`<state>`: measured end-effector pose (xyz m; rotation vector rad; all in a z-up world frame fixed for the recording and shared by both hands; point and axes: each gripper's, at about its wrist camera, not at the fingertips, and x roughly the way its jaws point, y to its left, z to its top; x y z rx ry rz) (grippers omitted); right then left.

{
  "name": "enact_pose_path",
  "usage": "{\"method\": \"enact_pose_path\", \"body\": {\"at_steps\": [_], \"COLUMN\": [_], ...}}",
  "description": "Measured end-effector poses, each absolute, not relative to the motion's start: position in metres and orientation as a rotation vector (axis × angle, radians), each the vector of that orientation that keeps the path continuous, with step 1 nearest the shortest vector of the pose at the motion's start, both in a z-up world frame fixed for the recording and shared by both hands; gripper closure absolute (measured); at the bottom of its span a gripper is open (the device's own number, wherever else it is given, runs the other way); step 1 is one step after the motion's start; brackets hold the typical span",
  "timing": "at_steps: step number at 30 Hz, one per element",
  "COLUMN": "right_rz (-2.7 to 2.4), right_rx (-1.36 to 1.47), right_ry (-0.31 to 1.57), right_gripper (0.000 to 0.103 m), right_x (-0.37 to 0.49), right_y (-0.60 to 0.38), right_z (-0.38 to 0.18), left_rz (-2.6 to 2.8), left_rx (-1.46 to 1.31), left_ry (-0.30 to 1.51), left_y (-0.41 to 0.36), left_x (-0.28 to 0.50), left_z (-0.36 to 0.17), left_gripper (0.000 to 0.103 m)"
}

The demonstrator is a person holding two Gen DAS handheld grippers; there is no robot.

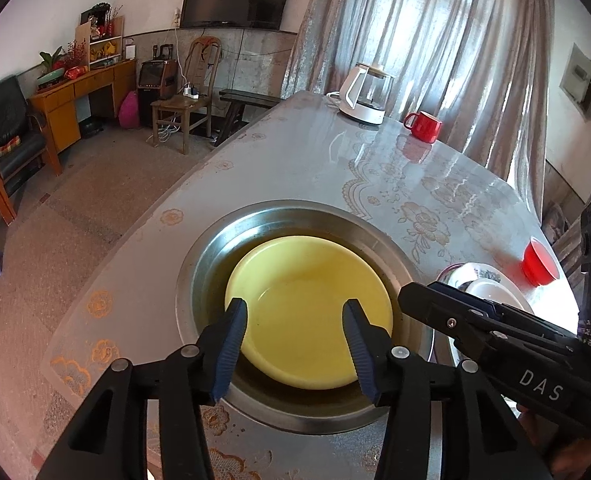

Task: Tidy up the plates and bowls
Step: 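Lift the yellow bowl with both grippers and lower it into the steel basin, then open both grippers and move them toward the red bowl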

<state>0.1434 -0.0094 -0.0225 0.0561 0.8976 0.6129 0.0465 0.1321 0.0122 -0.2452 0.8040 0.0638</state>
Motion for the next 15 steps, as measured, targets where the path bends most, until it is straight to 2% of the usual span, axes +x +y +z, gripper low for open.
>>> {"method": "enact_pose_path", "body": {"at_steps": [15], "right_rz": [0.453], "right_rx": [0.213], "right_ry": [0.834], "right_gripper": [0.065], "right_x": [0.146], "right_y": [-0.096], "right_z": [-0.003], "left_rz": [-0.076], "left_rx": [-0.104], "left_ry": [0.800], "left_y": [0.065], "left_x": [0.067], "left_z": [0.030], "left_gripper": [0.050]}}
